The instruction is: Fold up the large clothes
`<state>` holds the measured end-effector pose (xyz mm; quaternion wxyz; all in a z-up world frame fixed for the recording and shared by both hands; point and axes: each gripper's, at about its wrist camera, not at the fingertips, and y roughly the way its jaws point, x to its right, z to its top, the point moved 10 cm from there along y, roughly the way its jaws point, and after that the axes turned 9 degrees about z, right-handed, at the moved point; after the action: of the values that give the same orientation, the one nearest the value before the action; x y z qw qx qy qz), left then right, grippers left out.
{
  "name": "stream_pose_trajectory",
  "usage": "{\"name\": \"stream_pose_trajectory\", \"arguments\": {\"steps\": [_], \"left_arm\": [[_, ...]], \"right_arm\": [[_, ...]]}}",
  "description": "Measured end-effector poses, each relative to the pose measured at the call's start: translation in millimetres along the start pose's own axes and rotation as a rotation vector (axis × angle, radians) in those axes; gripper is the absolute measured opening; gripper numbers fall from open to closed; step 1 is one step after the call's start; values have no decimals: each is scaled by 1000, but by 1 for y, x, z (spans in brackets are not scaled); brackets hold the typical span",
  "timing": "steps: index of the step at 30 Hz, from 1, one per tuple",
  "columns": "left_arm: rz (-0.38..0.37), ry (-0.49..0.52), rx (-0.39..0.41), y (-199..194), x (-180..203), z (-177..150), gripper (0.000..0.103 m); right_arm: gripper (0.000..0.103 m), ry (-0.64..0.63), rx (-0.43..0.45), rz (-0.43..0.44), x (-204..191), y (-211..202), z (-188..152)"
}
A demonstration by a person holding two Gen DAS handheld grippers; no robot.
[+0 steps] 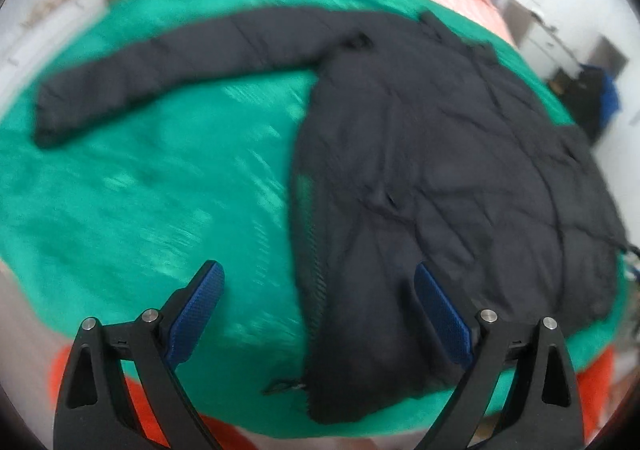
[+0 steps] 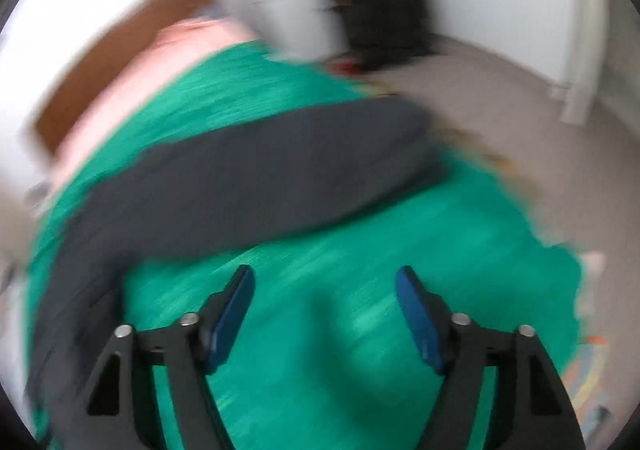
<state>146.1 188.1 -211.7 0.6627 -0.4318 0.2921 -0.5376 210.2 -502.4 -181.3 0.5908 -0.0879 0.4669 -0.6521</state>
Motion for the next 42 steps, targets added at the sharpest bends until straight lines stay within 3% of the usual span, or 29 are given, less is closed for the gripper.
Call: {"name": "stream_pose_trajectory", "arguments": {"steps": [2, 4, 5, 7, 9, 10, 11, 13, 14, 17, 19, 21, 23, 25, 27, 29, 30, 32, 33, 35, 39, 42], "left_arm": [[-77, 20, -43, 13, 13, -9, 97], [-136, 49, -60, 21, 31, -16, 100], [-141, 68, -56, 24, 38, -18, 103], [-84, 117, -47, 29, 45, -21, 102], [-56, 140, -41, 28, 49, -20, 84], [-55, 145, -39, 24, 49, -19, 65], [-67, 142, -43, 18, 48, -18, 44], [-117, 104, -56, 5, 43, -11, 25], [-145, 82, -55, -3, 40, -7, 21], [-174, 50, -29, -24, 31, 0, 18], [-143, 63, -38, -19, 26, -10, 18], [-95, 96, -69, 1, 25, -24, 19], [-34, 144, -53, 13, 28, -36, 20], [17, 185, -10, 9, 34, -36, 21], [47, 200, 18, 4, 38, -36, 28], [63, 177, 46, -5, 36, -33, 47], [49, 149, 63, -12, 36, -29, 54], [30, 95, 123, -31, 35, -18, 79], [32, 69, 166, -45, 31, -12, 84], [57, 31, 264, -71, 22, 1, 97], [88, -29, 417, -109, 15, 28, 100], [96, -66, 475, -120, 23, 33, 101]], "right_arm": [[88, -52, -93, 277, -76, 4, -55], [88, -77, -198, 423, -124, 15, -104], [88, -95, -242, 442, -139, 24, -128], [85, -139, -287, 407, -152, 46, -160], [71, -173, -254, 335, -152, 51, -177], [45, -170, -253, 346, -155, 49, -175], [25, -140, -262, 397, -160, 43, -171], [21, -102, -258, 432, -167, 24, -164], [21, -88, -255, 456, -172, 14, -161], [20, -10, -260, 527, -193, -6, -162], [20, -26, -277, 463, -177, 5, -180], [21, -22, -321, 369, -160, 35, -209], [21, 9, -335, 371, -160, 45, -223], [24, -49, -320, 347, -165, 35, -218], [34, -150, -287, 297, -171, 22, -214], [60, -196, -252, 251, -170, 19, -209], [64, -210, -212, 233, -172, 11, -204], [67, -237, -121, 197, -165, -5, -189], [67, -267, -46, 160, -163, -22, -175], [79, -319, 83, 103, -165, -47, -155], [87, -384, 267, 90, -191, -77, -130], [89, -427, 300, 103, -206, -77, -128]]}}
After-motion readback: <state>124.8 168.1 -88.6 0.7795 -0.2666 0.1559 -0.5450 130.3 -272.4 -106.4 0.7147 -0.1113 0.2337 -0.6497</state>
